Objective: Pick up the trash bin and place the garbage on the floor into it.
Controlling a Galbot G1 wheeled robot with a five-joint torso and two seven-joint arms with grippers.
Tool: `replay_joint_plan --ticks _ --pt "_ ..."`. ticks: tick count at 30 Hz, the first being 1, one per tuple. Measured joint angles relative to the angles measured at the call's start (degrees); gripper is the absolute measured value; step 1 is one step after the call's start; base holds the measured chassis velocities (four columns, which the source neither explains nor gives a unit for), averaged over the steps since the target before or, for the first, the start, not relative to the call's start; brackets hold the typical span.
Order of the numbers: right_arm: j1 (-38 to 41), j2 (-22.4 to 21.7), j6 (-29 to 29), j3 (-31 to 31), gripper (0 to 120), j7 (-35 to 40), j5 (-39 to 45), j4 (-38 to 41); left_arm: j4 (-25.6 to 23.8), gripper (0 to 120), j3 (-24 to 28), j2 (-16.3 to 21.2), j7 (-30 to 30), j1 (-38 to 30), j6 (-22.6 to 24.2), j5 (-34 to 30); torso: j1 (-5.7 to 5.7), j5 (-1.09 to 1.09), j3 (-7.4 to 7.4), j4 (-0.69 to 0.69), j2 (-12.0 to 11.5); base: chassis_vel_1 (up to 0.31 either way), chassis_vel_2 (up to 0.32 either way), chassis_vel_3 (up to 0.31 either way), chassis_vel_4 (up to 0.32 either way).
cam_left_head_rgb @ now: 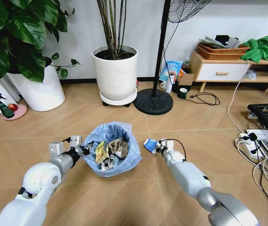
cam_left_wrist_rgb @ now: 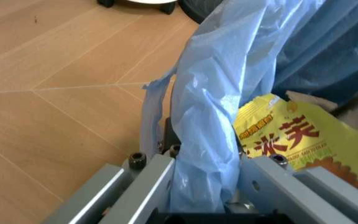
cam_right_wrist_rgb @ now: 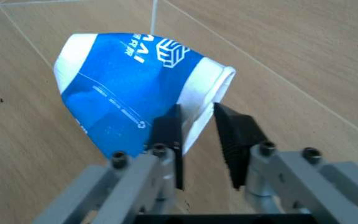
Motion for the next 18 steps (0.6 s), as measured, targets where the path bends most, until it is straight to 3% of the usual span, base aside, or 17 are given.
replay_joint_plan --ticks 5,18 --pt "0.20 0.02 0.27 -0.03 0 -0.36 0.00 -0.55 0.25 0 0.20 0.01 0.00 -0.36 -0.02 0.00 0.00 0.00 0.00 0.00 0.00 0.000 0.000 0.000 0.000" --pt "0.06 -0.30 0.97 -0.22 0 -1.26 0.03 -0.02 0.30 0 0.73 0.09 -0.06 -0.66 -0.05 0.01 0.00 0.00 0.00 0.00 0.00 0.000 0.000 0.000 0.000"
